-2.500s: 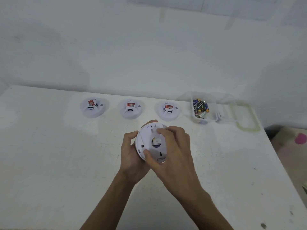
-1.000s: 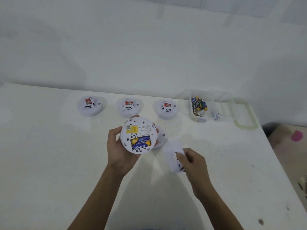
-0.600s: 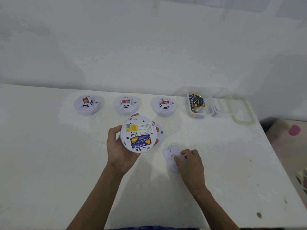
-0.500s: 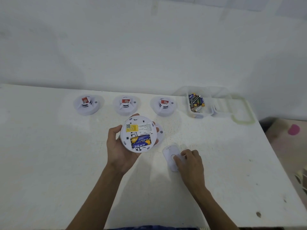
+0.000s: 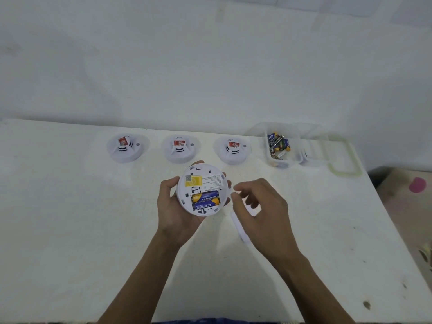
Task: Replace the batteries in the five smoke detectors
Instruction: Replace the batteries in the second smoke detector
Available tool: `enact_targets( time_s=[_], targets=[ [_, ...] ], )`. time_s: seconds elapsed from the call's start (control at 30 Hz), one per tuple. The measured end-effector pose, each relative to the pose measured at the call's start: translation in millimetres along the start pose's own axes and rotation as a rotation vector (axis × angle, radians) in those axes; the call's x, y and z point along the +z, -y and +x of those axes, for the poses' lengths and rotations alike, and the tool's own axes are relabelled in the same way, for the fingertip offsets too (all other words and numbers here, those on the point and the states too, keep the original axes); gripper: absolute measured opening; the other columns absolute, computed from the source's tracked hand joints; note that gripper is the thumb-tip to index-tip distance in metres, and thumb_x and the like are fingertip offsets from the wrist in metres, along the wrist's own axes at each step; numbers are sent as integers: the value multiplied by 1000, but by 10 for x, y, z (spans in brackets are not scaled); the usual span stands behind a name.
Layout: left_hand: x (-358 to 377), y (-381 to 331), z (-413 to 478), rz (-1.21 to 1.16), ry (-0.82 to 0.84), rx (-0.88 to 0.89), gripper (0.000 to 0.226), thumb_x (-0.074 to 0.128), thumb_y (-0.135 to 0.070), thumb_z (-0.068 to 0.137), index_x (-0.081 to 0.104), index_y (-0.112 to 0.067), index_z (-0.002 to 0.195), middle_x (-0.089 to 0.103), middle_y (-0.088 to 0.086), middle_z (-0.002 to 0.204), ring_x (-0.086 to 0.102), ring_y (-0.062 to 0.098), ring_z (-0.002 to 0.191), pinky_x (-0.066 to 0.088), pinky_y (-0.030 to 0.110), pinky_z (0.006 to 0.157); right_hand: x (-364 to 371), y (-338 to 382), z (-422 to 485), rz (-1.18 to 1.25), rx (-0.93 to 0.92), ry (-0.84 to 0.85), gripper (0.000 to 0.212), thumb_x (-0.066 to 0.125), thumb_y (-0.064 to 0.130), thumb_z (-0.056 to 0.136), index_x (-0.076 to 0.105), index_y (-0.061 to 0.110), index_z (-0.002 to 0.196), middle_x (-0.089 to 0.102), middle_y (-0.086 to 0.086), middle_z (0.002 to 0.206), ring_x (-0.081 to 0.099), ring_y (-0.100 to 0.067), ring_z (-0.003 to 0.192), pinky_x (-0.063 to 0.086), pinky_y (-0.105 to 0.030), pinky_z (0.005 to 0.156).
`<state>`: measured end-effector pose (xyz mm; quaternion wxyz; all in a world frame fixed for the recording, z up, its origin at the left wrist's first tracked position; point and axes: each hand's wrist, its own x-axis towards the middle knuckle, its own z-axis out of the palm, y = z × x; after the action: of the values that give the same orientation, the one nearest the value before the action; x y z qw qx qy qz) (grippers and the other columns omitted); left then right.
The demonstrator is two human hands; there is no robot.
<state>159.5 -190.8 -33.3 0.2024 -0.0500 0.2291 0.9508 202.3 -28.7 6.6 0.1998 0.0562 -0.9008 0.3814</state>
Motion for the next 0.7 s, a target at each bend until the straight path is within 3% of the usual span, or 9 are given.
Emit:
enact_targets(
  time_s=[0.1,0.2,0.3,0.7],
  targets=[
    [33,3,-19,54,-79,8,53,41,-45,80,66,-17,118,62,16,124,66,31,102,57,42,78,39,138,26,-92,-148,43,29,54,39,86,66,14,96,64,2,92,56,-4,79,37,1,69],
    [104,0,-57,81,-78,-2,51,37,-43,84,72,-17,108,69,14,112,70,27,92,58,37,72,115,185,42,-166,-259,104,23,62,33,85,68,14,98,64,-4,97,60,-14,88,47,-13,70],
    [146,-13,-89,85,-26,-27,51,34,-41,84,75,-16,101,72,11,100,71,23,85,58,33,67,153,199,97,-218,-355,205,17,66,26,84,69,18,99,60,-3,97,53,-16,89,44,-19,75],
    [117,-36,-89,80,3,-67,54,32,-45,85,74,-18,105,72,7,101,70,22,88,58,36,73,129,146,477,-284,-582,536,12,59,31,88,64,26,97,49,-1,90,37,-15,72,39,-32,62]
  ],
)
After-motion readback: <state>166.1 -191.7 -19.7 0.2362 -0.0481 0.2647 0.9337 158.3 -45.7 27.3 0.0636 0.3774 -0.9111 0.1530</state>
